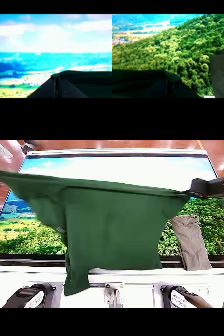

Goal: Fold the shirts.

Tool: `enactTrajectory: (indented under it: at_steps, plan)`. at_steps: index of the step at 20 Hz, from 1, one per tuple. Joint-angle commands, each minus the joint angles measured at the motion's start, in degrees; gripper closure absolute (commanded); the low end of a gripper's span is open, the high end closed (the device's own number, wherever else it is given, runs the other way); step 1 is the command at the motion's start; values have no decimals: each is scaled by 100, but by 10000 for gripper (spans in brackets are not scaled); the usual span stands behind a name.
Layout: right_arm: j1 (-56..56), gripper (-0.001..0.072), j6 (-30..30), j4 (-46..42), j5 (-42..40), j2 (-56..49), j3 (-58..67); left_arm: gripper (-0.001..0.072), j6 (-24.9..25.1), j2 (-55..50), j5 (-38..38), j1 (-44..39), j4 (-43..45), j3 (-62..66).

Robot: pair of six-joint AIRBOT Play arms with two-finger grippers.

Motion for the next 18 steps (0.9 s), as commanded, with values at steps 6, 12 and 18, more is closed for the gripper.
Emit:
enactTrajectory:
  at_steps: [6,12,18]
  plan:
    - [0,647,267,1104,-2894,-2177,-278,666,-807,-2385,1241,-4,-942,-439]
    - [0,613,313,1436,-2474,-2721,-278,588,-809,-3418,667,2,-1840,-439]
    - [-192,92,-286,1226,-730,-2216,-267,231,-507,-3292,-1226,566,-1958,-509]
